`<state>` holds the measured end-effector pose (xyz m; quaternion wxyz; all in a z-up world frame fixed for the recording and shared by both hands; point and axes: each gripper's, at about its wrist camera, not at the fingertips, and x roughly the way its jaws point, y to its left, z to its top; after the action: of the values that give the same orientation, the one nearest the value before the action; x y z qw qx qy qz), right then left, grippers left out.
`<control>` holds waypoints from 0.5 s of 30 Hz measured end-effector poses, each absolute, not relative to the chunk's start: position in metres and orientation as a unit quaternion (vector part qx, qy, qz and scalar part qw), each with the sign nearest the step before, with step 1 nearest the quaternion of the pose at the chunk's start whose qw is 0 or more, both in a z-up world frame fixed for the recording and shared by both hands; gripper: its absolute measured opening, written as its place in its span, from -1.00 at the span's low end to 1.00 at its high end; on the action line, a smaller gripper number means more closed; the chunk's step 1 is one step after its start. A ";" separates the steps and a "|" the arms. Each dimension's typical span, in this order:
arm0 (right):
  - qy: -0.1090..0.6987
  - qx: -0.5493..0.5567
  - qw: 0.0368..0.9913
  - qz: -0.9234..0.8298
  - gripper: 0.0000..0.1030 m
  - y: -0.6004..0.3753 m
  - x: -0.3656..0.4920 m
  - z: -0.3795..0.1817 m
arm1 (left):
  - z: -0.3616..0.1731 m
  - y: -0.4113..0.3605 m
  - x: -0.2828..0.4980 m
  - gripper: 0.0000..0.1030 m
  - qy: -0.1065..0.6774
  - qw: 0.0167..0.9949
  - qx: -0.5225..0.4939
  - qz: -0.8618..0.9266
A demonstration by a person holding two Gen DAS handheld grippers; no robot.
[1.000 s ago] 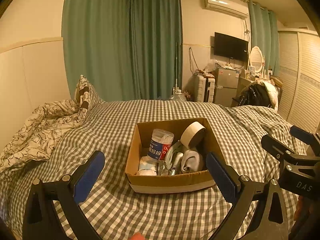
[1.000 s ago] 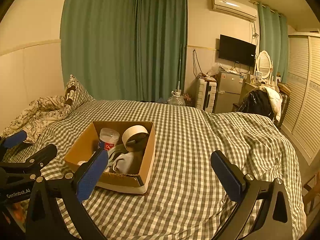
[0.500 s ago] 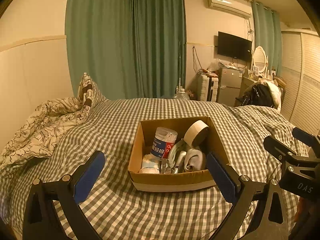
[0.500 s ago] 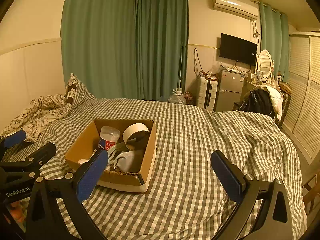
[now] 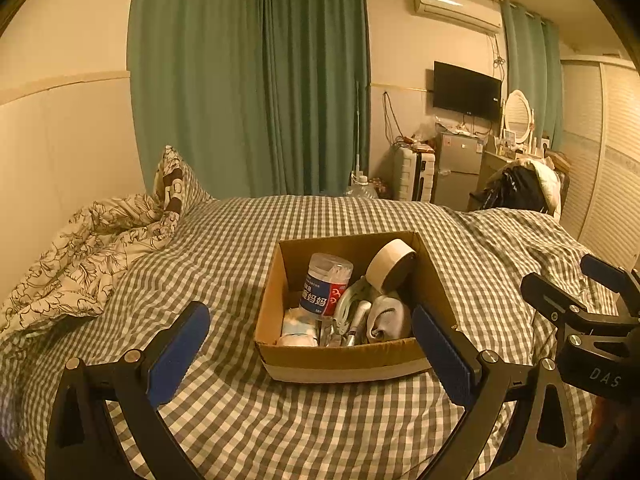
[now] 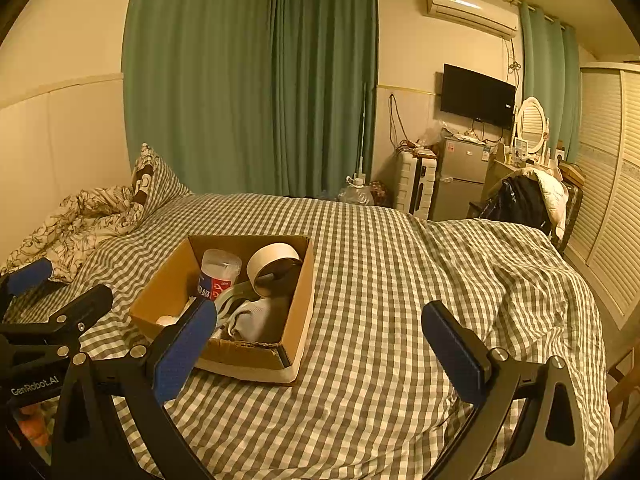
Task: Organize objects
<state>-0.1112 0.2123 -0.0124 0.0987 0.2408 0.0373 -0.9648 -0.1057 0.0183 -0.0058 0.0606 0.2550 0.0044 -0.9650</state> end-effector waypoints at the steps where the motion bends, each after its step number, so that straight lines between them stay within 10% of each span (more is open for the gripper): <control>1: 0.037 0.241 0.099 -0.965 0.99 0.212 -0.112 -0.013 | -0.005 0.019 -0.106 1.00 0.003 0.061 0.256 -0.965; 15: 0.040 0.244 0.101 -0.964 0.99 0.211 -0.113 -0.014 | -0.007 0.016 -0.109 1.00 -0.002 0.068 0.263 -0.962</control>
<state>-0.1132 0.2110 -0.0138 0.1010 0.2442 0.0400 -0.9636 -0.1089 0.0162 -0.0071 0.0680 0.2627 -0.0019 -0.9625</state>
